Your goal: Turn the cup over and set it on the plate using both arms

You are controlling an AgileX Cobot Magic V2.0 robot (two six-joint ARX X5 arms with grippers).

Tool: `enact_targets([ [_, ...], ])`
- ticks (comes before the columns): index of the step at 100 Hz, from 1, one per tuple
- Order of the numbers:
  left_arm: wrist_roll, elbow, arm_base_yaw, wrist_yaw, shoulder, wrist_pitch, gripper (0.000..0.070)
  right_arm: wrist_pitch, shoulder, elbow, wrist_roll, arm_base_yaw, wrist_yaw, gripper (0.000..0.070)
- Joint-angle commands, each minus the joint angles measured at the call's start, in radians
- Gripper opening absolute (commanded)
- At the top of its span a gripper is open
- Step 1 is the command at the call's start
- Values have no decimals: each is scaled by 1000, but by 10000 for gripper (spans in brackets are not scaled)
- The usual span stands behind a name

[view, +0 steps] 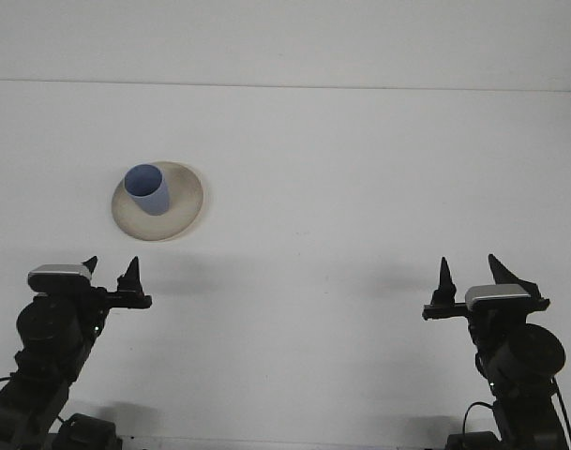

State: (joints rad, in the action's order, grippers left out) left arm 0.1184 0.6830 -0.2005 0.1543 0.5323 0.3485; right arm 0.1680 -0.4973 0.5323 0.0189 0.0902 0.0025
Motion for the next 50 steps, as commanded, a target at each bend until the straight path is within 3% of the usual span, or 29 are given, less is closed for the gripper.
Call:
enact_targets([
  [1,-36,-5,-2,6,-18,-14,522,-10,-1,7,5,1,2,520],
  [33,-27,-17,-2,5,-52,-12,479,-11,-1,7,5,1,2,502],
  [38,-27,-16,-2,5,-51,-12,380,-11,-1,7,5,1,2,424],
  [50,-28,-16,-2,5,-51,-13,17,-11,-1,7,4,1,2,158],
])
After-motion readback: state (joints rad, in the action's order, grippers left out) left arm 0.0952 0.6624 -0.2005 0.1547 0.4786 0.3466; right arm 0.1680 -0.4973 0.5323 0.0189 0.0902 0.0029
